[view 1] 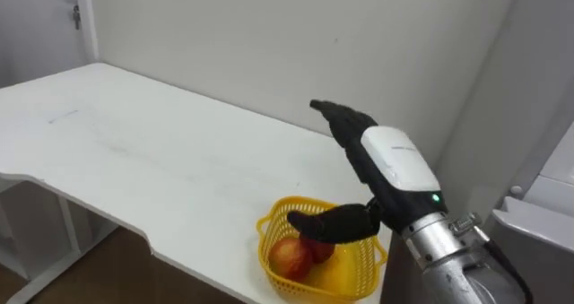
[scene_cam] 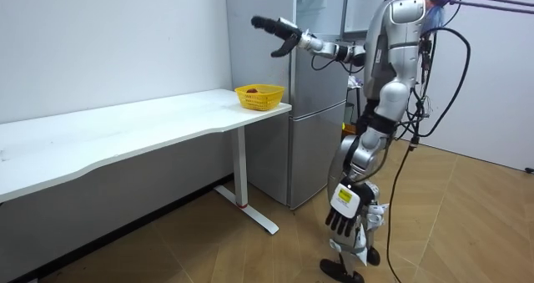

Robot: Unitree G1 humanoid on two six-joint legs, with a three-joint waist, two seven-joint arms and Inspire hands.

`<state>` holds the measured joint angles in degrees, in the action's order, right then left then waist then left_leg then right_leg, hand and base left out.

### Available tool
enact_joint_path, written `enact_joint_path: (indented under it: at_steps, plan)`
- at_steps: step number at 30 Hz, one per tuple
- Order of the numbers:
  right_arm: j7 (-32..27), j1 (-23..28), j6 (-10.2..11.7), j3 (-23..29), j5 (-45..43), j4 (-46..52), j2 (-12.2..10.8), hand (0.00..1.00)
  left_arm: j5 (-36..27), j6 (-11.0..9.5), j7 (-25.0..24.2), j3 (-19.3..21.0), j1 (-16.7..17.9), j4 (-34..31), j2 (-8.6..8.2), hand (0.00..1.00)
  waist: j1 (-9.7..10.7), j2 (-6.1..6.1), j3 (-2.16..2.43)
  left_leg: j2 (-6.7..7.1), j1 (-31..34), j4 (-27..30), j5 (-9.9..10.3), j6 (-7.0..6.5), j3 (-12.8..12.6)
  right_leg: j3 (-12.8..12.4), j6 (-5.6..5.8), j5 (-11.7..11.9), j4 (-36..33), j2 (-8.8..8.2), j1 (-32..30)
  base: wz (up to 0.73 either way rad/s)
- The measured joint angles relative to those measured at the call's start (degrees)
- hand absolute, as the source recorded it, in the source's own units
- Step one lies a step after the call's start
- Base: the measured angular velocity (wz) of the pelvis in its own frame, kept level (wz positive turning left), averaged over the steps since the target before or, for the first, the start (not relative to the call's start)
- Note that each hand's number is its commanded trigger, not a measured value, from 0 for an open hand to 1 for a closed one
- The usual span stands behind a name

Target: Retrieve from the upper fridge

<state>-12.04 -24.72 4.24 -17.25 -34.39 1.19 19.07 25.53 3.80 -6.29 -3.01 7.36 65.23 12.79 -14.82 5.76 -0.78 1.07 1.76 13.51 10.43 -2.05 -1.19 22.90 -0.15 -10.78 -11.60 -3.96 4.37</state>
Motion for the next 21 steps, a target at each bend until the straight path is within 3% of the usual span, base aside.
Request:
enact_joint_path:
  at_steps: [5, 7, 9, 15, 18, 21]
  plan:
    - [-2.44, 0.44, 0.45, 0.92, 6.51, 7.87, -1.13, 0.00, -0.08, -0.03, 1.15, -0.02, 1.26, 0.57, -0.77, 0.00, 2.59, -2.21, 0.88, -0.20, -1.54, -0.84, 0.00, 0.01, -0.73, -0.78, 0.01, 0.00, 0.04, -0.05, 0.83, -0.08]
    - [-3.49, 1.92, 1.49, 1.33, 9.42, 10.63, -1.21, 0.00, -0.13, -0.04, 1.50, -0.04, 1.30, 0.96, -0.87, 0.00, 3.74, -2.79, 0.68, -0.36, -2.45, -1.24, -0.02, 0.05, -1.42, -1.10, 0.01, 0.00, 0.04, -0.04, 1.39, -0.10]
    - [-3.55, 4.10, 1.54, 2.28, 9.85, 12.85, -1.34, 0.00, -0.15, -0.04, 1.86, -0.02, 1.26, 1.16, -0.92, 0.00, 4.81, -2.90, 0.90, -0.40, -2.51, -1.27, -0.02, 0.06, -1.48, -1.56, 0.01, 0.00, 0.05, 0.00, 1.38, -0.07]
    - [-5.50, 7.40, 1.84, 6.46, 12.58, 15.72, -1.72, 0.00, -0.83, -0.09, 2.15, -0.21, 1.11, 1.15, -0.99, 0.00, 8.31, -3.04, 0.92, -0.43, -2.57, -0.99, 0.01, -0.01, -2.45, -2.98, -0.03, 0.03, -0.02, 0.02, 1.08, -0.09]
    - [-6.97, 10.52, 2.49, 7.49, 14.20, 17.24, -1.72, 0.00, -1.32, -0.07, 2.33, -0.41, 1.19, 1.13, -1.12, 0.00, 8.70, -3.43, 1.09, -0.65, -3.28, -1.33, 0.09, -0.10, -3.84, -3.95, -0.02, 0.17, -0.07, 0.18, 1.18, -0.17]
    - [-7.93, 13.81, 3.32, 8.18, 13.96, 17.49, -1.73, 0.00, -1.25, -0.08, 2.99, -0.51, 1.21, 1.04, -1.19, 0.00, 10.43, -3.91, 1.34, -0.70, -3.45, -1.48, 0.11, -0.13, -4.22, -4.21, 0.00, 0.31, -0.06, 0.16, 1.18, -0.06]
